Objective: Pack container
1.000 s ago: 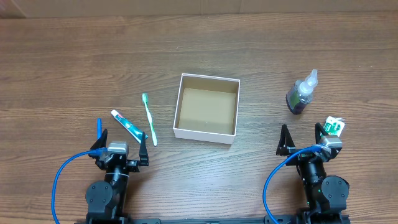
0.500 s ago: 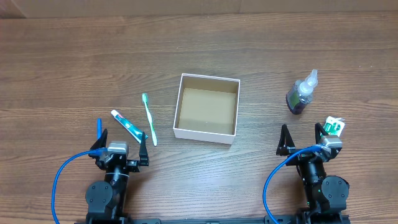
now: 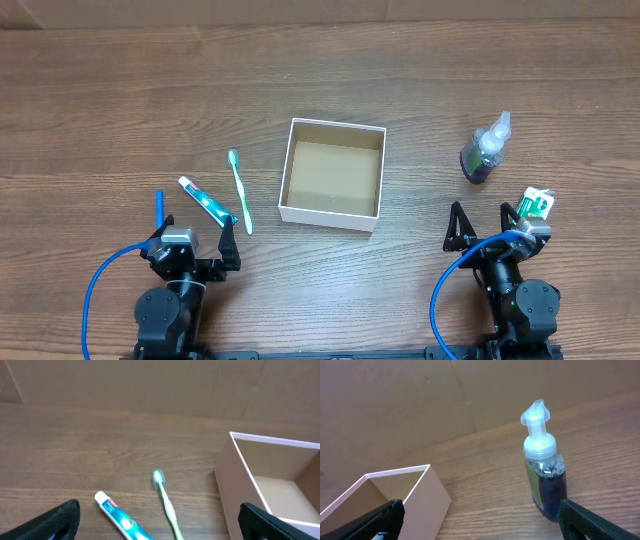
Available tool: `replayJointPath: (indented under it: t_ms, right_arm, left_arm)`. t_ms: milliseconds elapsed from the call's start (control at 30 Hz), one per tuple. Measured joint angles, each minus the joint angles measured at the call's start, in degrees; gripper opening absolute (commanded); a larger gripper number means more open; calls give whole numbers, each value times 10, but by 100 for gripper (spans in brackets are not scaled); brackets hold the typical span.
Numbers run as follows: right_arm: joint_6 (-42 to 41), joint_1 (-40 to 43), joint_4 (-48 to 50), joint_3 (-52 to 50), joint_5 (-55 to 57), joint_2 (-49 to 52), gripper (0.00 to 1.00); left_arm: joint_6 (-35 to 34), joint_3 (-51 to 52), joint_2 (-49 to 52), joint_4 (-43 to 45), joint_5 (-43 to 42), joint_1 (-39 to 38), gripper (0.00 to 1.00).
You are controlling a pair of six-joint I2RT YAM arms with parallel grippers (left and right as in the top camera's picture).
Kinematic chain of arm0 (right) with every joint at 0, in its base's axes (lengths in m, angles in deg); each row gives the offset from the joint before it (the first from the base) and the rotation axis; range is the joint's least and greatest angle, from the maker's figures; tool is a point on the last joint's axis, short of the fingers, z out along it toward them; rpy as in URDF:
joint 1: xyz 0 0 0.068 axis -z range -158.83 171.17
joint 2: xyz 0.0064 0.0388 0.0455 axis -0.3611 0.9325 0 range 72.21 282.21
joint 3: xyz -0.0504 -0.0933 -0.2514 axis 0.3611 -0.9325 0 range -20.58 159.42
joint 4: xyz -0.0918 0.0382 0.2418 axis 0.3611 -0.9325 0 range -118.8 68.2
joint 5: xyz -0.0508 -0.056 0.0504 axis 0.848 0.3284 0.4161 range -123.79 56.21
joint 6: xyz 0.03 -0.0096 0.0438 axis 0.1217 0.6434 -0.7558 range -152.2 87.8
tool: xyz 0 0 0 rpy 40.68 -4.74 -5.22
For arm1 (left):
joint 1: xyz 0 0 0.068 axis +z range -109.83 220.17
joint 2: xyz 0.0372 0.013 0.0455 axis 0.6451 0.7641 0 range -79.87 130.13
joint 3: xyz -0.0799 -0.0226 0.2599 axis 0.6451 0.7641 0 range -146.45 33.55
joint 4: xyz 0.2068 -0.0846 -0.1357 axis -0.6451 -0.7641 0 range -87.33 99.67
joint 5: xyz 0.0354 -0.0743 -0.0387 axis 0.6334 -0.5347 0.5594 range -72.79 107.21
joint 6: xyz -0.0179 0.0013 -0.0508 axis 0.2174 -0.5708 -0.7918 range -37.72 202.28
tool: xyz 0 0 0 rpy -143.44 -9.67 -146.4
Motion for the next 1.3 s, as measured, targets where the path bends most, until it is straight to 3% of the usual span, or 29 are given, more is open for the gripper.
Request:
replayJointPath:
  t_ms: [200, 367, 500, 733, 900, 1000, 1100, 1200, 1300]
  right_arm:
    - [-4, 0, -91, 122, 5, 25, 100]
    - [-5, 0, -170, 245, 9, 142, 100]
    - [-5, 0, -267, 363, 10, 294, 100]
    - [-5, 39, -490, 613, 11, 587, 100]
    - [-5, 64, -543, 760, 16, 709, 100]
    - [0, 64, -543, 765, 18, 715, 100]
    - [19, 64, -538, 765, 19, 715, 100]
    - [28, 64, -539, 765, 19, 715, 100]
    - [33, 64, -538, 766, 19, 715, 100]
  left_arm:
    - [-12, -176, 34, -123, 0, 0, 100]
    - [-19, -319, 157, -252, -1, 0, 100]
    - [-19, -425, 303, -342, -13, 0, 100]
    - [-20, -669, 570, -589, -41, 0, 100]
    - [-20, -727, 681, -610, -49, 0, 100]
    - [-20, -727, 713, -603, -60, 0, 99]
    - [-20, -727, 764, -560, -71, 0, 88]
    - [-18, -727, 810, -535, -74, -8, 48]
    - [-15, -727, 877, -532, -76, -13, 28]
